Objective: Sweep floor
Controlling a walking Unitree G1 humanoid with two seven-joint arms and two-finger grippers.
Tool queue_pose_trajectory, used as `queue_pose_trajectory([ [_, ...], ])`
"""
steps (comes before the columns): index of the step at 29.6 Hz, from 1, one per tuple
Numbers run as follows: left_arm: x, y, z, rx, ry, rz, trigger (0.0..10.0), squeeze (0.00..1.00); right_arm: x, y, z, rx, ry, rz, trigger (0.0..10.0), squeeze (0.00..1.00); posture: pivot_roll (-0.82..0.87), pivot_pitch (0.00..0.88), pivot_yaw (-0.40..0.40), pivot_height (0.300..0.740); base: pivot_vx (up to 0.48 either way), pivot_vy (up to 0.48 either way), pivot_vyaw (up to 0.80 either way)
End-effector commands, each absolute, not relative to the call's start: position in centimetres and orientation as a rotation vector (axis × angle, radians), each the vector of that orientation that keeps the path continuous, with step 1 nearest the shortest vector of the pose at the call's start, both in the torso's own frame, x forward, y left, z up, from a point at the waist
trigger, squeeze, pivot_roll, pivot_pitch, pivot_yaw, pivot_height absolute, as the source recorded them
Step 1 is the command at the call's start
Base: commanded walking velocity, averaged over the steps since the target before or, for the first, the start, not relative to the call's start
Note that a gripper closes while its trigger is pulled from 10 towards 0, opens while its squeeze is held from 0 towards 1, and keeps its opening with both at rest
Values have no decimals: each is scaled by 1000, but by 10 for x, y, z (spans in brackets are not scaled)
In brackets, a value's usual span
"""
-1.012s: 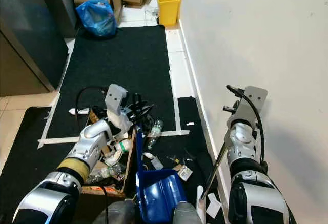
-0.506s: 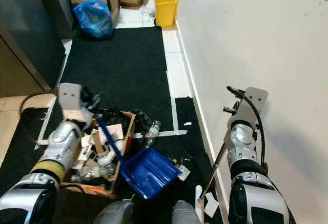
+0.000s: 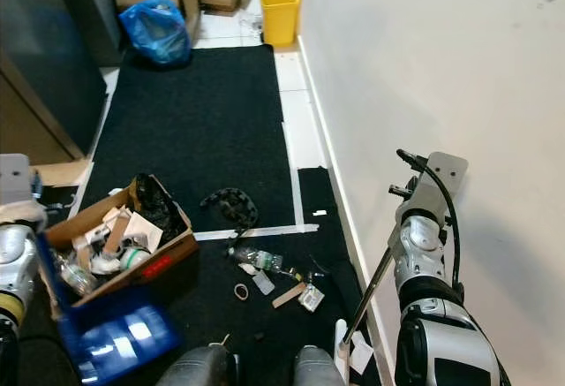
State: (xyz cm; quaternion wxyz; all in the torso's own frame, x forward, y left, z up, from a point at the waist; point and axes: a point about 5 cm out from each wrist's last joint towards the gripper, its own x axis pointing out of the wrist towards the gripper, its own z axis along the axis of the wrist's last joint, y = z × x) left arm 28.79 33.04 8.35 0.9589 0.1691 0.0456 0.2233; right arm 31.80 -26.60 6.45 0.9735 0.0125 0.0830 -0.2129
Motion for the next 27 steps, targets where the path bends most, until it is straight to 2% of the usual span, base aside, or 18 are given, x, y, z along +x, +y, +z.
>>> queue_pose_trajectory([
  [1,297,325,94,334,33,419,10000,0,321,-268,72,14,130,-426,10000,0,30,40,24,740,0,0,0],
  [2,297,325,94,334,33,419,10000,0,321,-268,72,14,130,-426,10000,0,30,40,24,740,0,0,0],
  [3,302,310,91,304,23,352,10000,0,321,-268,72,12,130,-427,10000,0,29,39,24,740,0,0,0],
  [5,313,269,80,209,18,179,10000,0,321,-270,73,-13,127,-431,10000,0,25,38,26,740,0,0,0],
  [6,317,240,71,132,22,64,10000,0,321,-272,76,-39,122,-438,10000,0,26,40,25,740,0,0,0],
  [7,318,224,67,123,24,12,10000,0,321,-274,79,-60,111,-442,10000,0,26,40,25,740,0,0,0],
  [9,319,217,66,113,25,-13,10000,0,322,-275,80,-71,104,-443,10000,0,26,40,25,740,0,0,0],
  [10,318,203,62,102,24,-56,10000,0,323,-276,86,-99,78,-446,10000,0,25,42,25,740,0,0,0],
  [17,313,175,52,119,38,-162,10000,0,335,-274,117,-115,-61,-403,10000,0,24,51,20,740,0,0,0],
  [27,312,179,54,118,26,-180,10000,0,345,-266,143,-123,-158,-352,10000,0,39,58,-3,740,0,0,0],
])
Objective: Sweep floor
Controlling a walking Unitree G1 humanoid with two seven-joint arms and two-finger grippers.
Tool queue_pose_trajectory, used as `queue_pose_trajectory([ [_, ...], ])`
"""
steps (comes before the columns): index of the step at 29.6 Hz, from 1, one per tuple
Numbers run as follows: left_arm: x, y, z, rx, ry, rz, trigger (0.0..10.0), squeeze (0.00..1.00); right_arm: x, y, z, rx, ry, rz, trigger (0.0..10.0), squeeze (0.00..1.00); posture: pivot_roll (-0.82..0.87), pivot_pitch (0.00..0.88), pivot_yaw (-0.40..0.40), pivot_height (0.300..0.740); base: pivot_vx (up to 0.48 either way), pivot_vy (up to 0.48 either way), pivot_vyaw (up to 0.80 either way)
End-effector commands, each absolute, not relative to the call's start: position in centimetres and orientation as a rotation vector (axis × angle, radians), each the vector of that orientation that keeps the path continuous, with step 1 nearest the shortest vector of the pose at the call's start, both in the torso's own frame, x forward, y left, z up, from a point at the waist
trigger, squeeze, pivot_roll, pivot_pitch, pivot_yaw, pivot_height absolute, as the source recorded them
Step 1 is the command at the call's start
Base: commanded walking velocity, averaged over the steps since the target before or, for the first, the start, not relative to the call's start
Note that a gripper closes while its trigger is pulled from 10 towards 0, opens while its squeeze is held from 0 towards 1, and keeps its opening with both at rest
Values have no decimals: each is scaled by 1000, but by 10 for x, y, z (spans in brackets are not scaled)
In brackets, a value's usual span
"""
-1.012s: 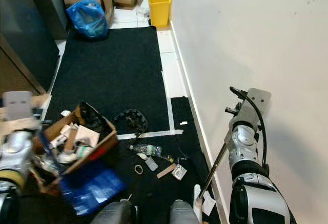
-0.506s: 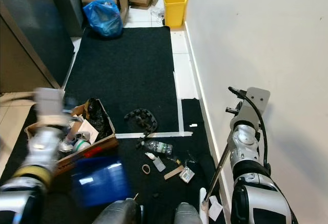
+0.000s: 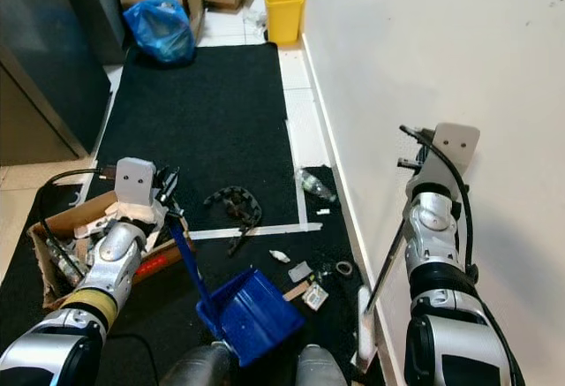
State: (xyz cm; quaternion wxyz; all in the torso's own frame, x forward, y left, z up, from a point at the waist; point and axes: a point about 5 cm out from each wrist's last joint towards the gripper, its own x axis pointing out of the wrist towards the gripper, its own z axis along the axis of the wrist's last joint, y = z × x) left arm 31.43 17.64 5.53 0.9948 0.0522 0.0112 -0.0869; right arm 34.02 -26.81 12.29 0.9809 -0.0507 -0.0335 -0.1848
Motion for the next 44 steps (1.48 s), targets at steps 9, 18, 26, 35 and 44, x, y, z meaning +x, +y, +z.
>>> queue_pose_trajectory([
  [9,307,180,51,136,22,-188,10000,0,352,-240,152,-48,-244,-214,10000,0,54,97,-12,740,0,0,0],
  [18,298,182,52,168,-1,-245,10000,0,353,-211,143,-95,-209,-78,10000,0,75,237,-40,740,0,0,0],
  [26,288,189,54,213,-13,-264,10000,0,355,-196,144,-138,-214,3,10000,0,101,341,-65,740,0,0,0],
  [35,275,192,59,223,-35,-221,10000,0,352,-175,141,-28,-227,73,10000,0,119,391,-87,740,0,0,0],
  [44,271,184,61,237,-42,-229,10000,0,342,-149,140,365,-253,199,10000,0,109,381,-80,740,0,0,0],
])
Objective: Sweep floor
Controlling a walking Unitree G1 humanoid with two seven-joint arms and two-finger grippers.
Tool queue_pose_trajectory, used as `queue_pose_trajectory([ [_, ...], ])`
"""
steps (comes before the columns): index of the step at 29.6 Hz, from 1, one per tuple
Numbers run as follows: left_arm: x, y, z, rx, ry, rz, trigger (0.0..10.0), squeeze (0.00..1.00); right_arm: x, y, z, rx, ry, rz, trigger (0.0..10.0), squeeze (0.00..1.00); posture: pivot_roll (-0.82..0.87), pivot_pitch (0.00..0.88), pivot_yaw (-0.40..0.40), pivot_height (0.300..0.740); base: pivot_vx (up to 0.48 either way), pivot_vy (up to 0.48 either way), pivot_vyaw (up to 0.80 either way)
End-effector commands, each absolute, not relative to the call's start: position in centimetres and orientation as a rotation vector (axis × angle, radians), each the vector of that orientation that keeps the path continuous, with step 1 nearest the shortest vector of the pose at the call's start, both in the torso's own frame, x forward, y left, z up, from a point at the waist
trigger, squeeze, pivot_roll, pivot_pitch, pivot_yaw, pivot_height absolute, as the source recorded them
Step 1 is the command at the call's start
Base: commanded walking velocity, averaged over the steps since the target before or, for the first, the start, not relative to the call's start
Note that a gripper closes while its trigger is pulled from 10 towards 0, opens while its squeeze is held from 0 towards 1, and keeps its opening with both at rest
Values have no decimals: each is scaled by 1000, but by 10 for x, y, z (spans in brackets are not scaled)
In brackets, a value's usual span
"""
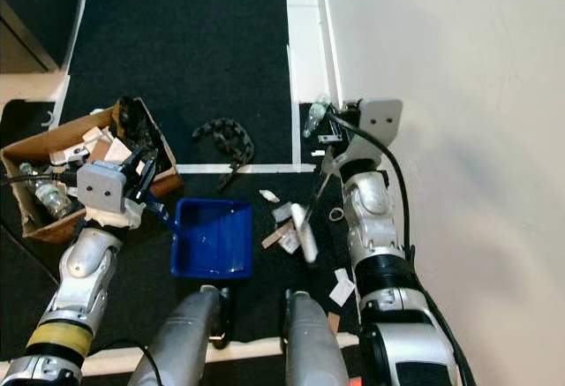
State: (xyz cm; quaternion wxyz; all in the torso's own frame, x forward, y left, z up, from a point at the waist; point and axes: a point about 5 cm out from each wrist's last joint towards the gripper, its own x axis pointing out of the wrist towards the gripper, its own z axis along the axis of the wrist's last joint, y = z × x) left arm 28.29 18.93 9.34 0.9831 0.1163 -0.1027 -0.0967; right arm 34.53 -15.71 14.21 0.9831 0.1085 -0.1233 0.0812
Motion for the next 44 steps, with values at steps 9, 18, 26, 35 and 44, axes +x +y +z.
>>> queue_pose_trajectory([
  [9,276,180,65,239,-40,-235,10000,0,328,-139,146,528,-245,408,10000,0,95,362,-76,740,0,0,0],
  [18,282,173,66,233,-40,-244,10000,0,327,-160,161,490,-284,386,10000,0,75,336,-74,740,0,0,0],
  [26,279,170,62,231,-32,-240,10000,0,336,-176,181,502,-349,318,10000,0,86,328,-76,740,0,0,0],
  [35,273,173,57,233,-17,-221,10000,0,349,-194,211,450,-457,224,10000,0,102,316,-79,740,0,0,0],
  [44,272,178,59,246,-24,-180,10000,0,360,-198,221,373,-478,166,10000,0,118,319,-82,740,0,0,0],
])
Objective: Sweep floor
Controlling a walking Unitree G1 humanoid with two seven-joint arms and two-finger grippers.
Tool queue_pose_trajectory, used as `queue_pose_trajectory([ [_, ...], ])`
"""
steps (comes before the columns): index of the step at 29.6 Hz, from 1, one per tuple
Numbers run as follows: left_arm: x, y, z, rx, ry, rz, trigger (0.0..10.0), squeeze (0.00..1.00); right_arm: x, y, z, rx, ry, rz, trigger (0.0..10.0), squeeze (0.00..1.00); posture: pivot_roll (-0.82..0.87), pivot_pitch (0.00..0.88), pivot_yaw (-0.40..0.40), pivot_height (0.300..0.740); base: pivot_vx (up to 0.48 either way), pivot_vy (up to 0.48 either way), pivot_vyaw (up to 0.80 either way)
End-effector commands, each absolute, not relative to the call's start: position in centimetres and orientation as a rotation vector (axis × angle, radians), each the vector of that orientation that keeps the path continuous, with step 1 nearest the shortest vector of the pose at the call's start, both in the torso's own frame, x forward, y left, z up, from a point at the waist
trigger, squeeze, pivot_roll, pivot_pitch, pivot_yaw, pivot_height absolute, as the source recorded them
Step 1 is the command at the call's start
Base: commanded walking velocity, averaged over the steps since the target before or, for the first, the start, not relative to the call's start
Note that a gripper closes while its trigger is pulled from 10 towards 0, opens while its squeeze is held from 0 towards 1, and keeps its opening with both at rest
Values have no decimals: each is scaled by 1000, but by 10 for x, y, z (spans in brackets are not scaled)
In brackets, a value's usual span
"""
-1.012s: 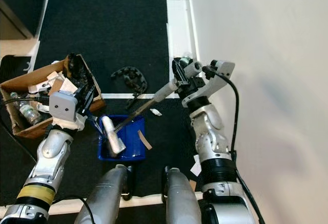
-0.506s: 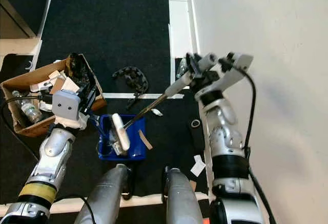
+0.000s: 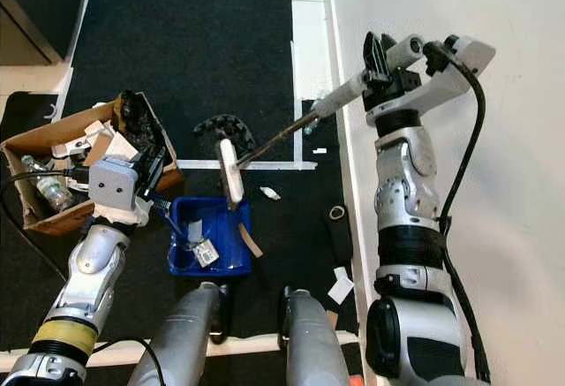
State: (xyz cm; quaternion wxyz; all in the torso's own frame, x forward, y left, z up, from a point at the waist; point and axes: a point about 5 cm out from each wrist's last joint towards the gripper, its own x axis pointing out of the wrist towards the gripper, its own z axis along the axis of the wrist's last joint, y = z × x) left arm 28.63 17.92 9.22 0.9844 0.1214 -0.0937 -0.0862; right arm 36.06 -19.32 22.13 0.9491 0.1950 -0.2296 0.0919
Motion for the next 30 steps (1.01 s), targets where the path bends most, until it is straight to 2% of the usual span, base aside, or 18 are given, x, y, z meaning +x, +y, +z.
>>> queue_pose_trajectory([
  [1,272,181,60,248,-29,-165,10000,0,362,-197,220,344,-471,164,10000,0,118,319,-82,740,0,0,0],
  [15,266,194,81,280,-107,-85,10000,0,376,-185,201,159,-400,118,10000,0,186,368,-89,740,0,0,0],
  [30,248,200,86,299,-95,-68,10000,0,388,-188,227,58,-481,89,10000,0,229,423,-85,740,0,0,0],
])
